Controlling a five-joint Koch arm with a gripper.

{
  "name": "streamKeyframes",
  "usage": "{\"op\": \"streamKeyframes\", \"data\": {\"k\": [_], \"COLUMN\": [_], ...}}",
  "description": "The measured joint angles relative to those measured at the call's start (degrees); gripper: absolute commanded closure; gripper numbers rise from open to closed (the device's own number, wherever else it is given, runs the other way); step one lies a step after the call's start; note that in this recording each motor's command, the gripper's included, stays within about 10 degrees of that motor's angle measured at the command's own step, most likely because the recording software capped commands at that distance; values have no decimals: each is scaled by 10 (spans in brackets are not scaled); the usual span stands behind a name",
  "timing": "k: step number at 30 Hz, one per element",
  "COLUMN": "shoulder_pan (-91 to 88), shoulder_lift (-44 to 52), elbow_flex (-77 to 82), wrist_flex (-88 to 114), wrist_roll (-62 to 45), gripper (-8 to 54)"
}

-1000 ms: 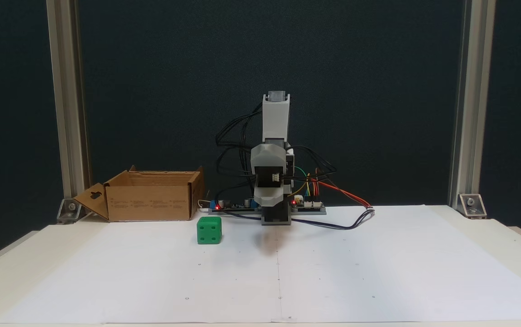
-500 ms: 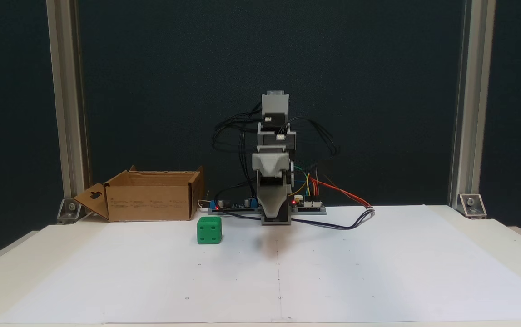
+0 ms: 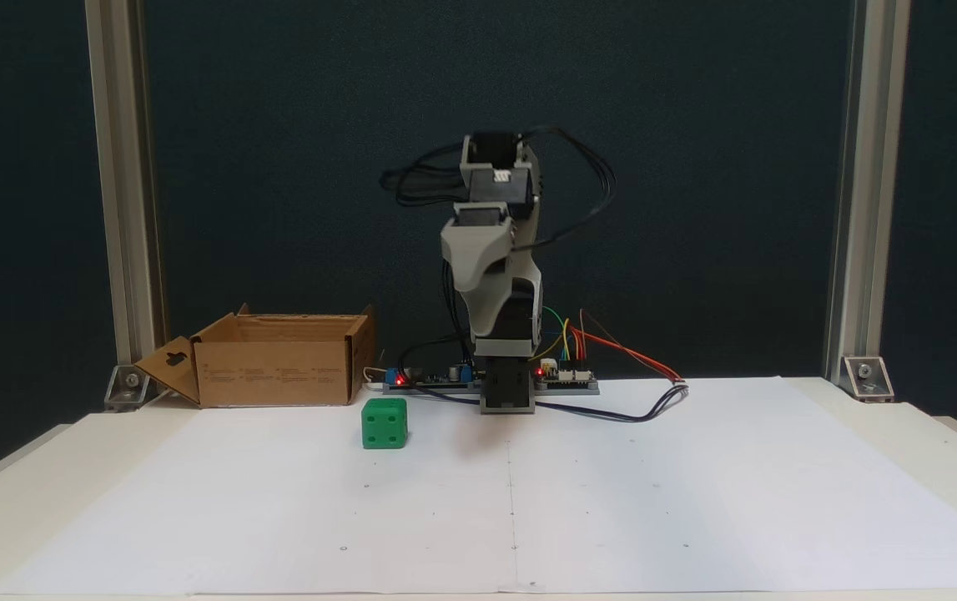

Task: Grasp a green dice and put it in the bin.

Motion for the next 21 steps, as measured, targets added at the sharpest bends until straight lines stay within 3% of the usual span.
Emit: {"op": "streamKeyframes", "data": {"k": [7,13,21], "shoulder_pan": [115,220,303], "shoulder_lift": [-18,-41,-76], "elbow_flex": [-112,-126,-130], "wrist_flex": [232,357,369], "wrist_roll": [-18,-139,-300], "gripper": [-4,-16,-17]}}
